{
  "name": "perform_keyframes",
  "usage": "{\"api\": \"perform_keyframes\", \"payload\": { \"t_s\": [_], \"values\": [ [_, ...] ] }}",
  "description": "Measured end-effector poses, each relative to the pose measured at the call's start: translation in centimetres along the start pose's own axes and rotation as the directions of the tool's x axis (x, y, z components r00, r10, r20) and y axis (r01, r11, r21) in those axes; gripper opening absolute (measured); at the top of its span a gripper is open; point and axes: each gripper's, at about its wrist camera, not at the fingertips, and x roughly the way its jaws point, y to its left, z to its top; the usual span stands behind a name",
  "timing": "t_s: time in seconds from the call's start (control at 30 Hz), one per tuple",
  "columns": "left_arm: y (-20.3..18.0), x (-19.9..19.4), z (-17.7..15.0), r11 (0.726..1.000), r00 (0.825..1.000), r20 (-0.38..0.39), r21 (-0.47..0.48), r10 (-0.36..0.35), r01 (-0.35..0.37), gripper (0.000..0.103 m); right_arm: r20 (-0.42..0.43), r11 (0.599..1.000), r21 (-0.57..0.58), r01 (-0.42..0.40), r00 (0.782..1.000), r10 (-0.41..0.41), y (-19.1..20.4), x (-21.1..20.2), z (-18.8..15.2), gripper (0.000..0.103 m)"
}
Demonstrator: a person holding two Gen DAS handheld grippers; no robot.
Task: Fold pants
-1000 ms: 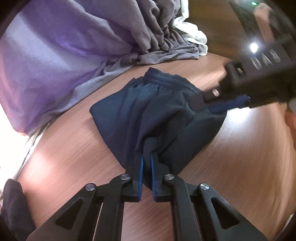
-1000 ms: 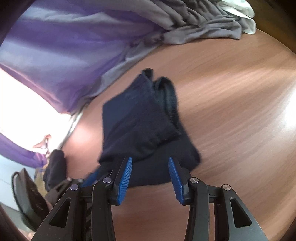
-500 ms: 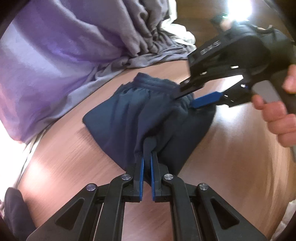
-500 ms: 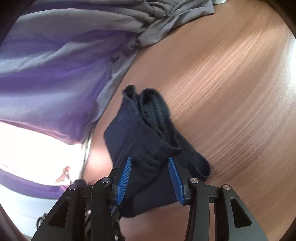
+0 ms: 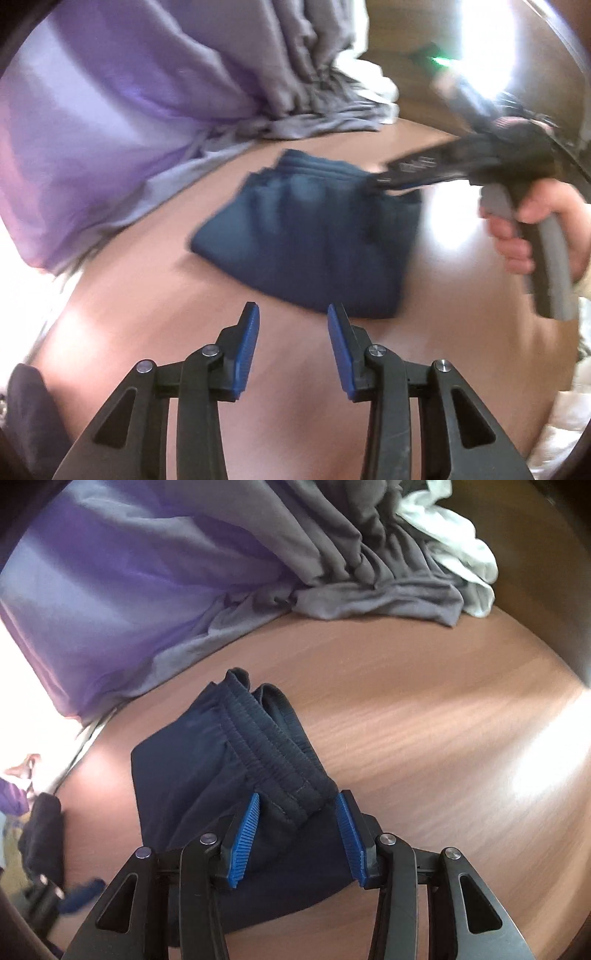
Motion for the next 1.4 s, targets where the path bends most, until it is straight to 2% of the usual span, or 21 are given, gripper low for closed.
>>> {"api": "perform_keyframes", "payload": {
  "t_s": [0.1,0.2,0.27,0.33,0.47,0.6,0.67,0.73,0.9,1.0,1.2,1.27,1.33,1.4],
  "values": [
    [2.8,1.6,0.7,0.998,1.000,0.000,-0.055,0.020,-0.020,0.038,0.002,1.000,0.003,0.025,1.000,-0.025,-0.1,0.1,0.7,0.048],
    [5.3,3.0,1.4,0.993,1.000,0.008,-0.118,0.018,-0.017,0.038,0.036,0.995,0.084,0.061,0.997,-0.065,-0.4,-2.0,0.4,0.048],
    [7.3,4.2,2.0,0.989,1.000,0.012,-0.147,0.004,-0.003,0.038,0.060,0.997,0.073,0.028,0.998,-0.032,0.5,-3.6,-0.6,0.049],
    [8.1,5.2,2.6,0.991,1.000,0.014,-0.134,-0.020,0.021,0.038,0.047,1.000,0.029,-0.010,0.999,0.009,2.0,-4.6,-1.8,0.048],
    [7.9,6.9,3.8,0.998,0.999,0.014,-0.044,-0.043,0.044,0.038,-0.007,0.998,-0.020,-0.053,0.999,0.053,4.5,-4.6,-4.2,0.048],
    [8.6,8.7,4.6,0.999,0.999,0.004,-0.010,-0.046,0.046,0.038,-0.055,0.995,0.007,-0.096,0.994,0.096,5.1,-3.3,-5.2,0.048],
    [9.1,9.3,5.0,0.998,0.999,0.005,-0.016,-0.053,0.053,0.038,-0.042,0.994,0.063,-0.086,0.995,0.089,4.2,-3.2,-4.7,0.048],
    [9.1,9.7,5.2,0.999,0.999,0.011,0.003,-0.051,0.051,0.038,-0.030,0.993,0.106,-0.043,0.998,0.046,3.4,-3.2,-4.2,0.048],
    [8.8,11.6,5.5,0.996,0.995,-0.031,0.018,-0.090,0.091,0.038,-0.035,0.994,0.097,-0.041,0.998,0.045,3.3,-2.3,-3.8,0.048],
    [8.7,12.0,5.4,0.994,0.994,-0.041,0.016,-0.105,0.106,0.038,-0.011,0.997,0.077,-0.025,1.000,0.026,3.3,-2.3,-3.3,0.048],
    [9.1,12.2,5.5,0.991,0.990,-0.053,-0.001,-0.131,0.131,0.037,-0.017,0.994,0.109,-0.023,1.000,0.026,2.3,-1.4,-2.3,0.047],
    [9.0,12.3,5.6,0.990,0.988,-0.055,-0.002,-0.143,0.144,0.031,-0.035,0.994,0.105,-0.041,0.998,0.045,2.3,-0.9,-2.2,0.041],
    [8.8,12.3,5.7,0.989,0.987,-0.058,0.002,-0.147,0.147,0.024,-0.047,0.992,0.104,-0.065,0.996,0.070,2.3,-0.6,-2.2,0.024],
    [8.4,12.1,5.7,0.994,0.992,-0.057,0.022,-0.110,0.111,0.018,-0.049,0.994,0.087,-0.063,0.996,0.068,2.4,-0.7,-2.3,0.009]
  ]
}}
